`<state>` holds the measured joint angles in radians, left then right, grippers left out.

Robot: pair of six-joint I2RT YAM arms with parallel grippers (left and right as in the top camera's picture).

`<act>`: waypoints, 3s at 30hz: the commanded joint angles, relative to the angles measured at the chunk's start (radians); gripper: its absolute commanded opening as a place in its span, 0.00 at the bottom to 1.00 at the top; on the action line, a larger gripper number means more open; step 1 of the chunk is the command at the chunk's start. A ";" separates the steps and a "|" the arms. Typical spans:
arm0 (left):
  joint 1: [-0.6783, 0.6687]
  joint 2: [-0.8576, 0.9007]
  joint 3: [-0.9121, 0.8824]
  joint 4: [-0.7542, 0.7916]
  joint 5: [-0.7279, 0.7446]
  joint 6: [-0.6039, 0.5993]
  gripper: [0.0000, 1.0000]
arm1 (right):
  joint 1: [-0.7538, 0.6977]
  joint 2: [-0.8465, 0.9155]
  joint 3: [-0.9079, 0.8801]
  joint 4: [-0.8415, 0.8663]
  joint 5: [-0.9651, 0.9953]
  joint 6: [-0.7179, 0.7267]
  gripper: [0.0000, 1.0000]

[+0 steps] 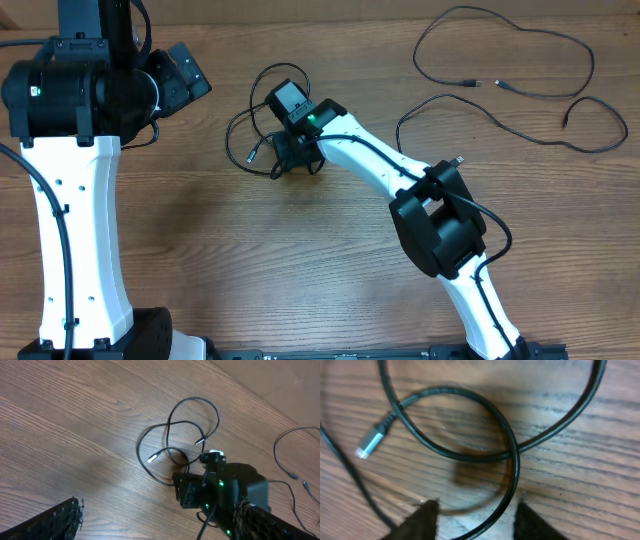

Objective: Untangle cables

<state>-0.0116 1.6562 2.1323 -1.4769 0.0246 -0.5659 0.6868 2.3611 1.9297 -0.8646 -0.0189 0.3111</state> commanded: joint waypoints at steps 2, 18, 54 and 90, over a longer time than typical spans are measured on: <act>-0.002 0.006 -0.005 0.000 -0.014 0.020 0.99 | -0.002 0.024 0.000 0.009 0.011 0.002 0.38; -0.002 0.006 -0.005 -0.008 -0.013 0.020 1.00 | -0.002 0.023 0.031 -0.026 0.044 0.002 0.04; -0.002 0.006 -0.005 0.001 -0.013 0.020 1.00 | -0.002 -0.283 0.637 -0.120 0.183 -0.076 0.04; -0.002 0.008 -0.005 -0.003 -0.013 0.020 1.00 | -0.009 -0.463 0.636 -0.169 0.192 0.105 0.04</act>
<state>-0.0116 1.6562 2.1323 -1.4818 0.0246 -0.5659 0.6811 1.9175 2.5469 -0.9989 0.0761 0.3794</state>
